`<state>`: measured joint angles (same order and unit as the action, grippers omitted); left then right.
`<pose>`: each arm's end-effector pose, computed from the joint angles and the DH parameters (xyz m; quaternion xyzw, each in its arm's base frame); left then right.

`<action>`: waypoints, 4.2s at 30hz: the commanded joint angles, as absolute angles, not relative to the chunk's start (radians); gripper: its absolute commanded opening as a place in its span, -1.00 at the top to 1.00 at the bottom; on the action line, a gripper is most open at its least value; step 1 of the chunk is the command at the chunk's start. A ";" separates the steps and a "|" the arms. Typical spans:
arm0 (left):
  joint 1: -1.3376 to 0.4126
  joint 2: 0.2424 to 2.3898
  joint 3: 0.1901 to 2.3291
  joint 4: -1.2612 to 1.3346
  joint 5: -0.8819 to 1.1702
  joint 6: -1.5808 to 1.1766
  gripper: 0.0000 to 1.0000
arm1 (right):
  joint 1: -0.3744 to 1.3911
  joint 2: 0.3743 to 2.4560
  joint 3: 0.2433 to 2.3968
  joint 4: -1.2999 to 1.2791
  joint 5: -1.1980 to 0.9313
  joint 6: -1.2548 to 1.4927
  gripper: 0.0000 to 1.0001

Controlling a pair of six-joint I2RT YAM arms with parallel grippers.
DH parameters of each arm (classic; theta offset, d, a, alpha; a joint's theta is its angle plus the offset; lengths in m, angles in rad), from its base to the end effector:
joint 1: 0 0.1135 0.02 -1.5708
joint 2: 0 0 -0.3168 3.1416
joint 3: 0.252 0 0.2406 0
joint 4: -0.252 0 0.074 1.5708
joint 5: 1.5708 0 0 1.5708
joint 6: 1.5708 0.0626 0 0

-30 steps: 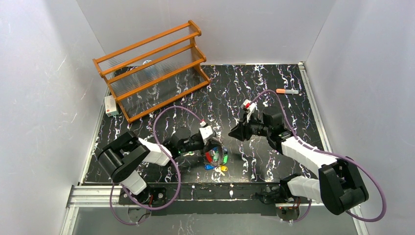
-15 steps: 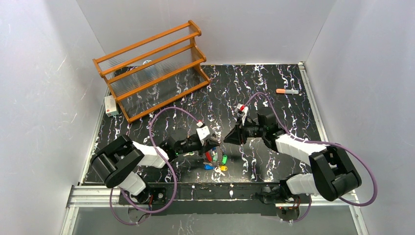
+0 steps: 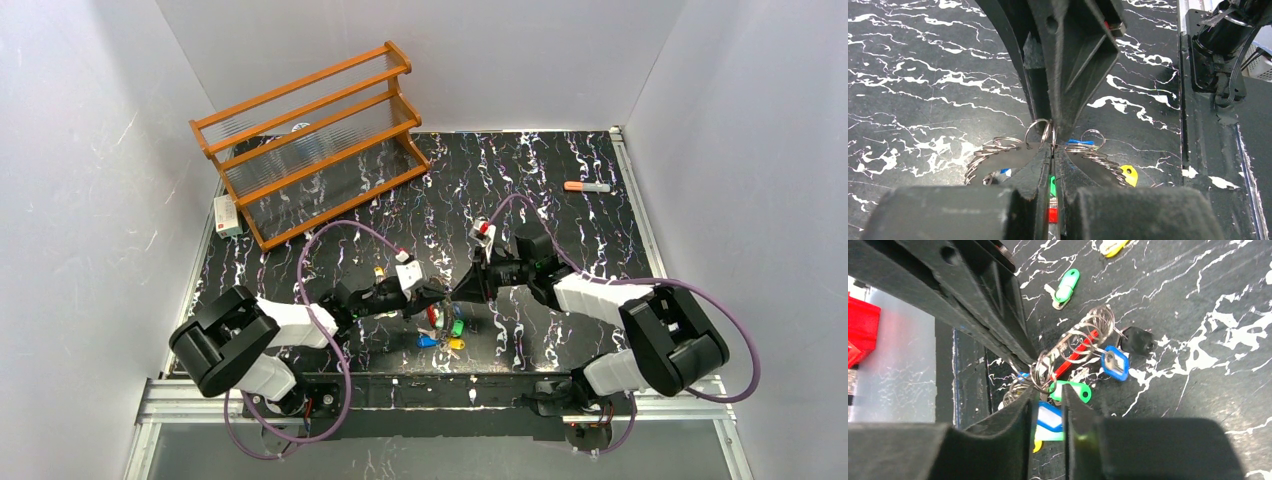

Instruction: Put the keys on the keyring

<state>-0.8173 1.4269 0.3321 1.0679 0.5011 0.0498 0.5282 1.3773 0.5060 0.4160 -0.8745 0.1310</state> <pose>0.1584 -0.2128 0.2439 0.4486 0.5573 -0.4177 0.5601 0.1982 0.1713 0.2345 -0.3714 0.7093 0.4951 0.3374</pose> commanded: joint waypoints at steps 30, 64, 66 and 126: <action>-0.819 1.172 0.145 1.141 0.584 0.356 1.00 | 0.570 1.138 0.403 0.491 -0.941 -0.053 0.13; -0.821 1.071 0.119 1.141 0.646 0.369 1.00 | 0.794 1.175 0.322 0.811 -0.701 -0.420 0.27; -0.819 1.069 0.120 1.142 0.646 0.365 1.00 | 0.798 1.179 0.325 0.810 -0.701 -0.422 0.38; -0.821 1.065 0.131 1.139 0.572 0.235 1.00 | 0.804 1.132 0.412 0.636 -0.674 -0.498 -0.02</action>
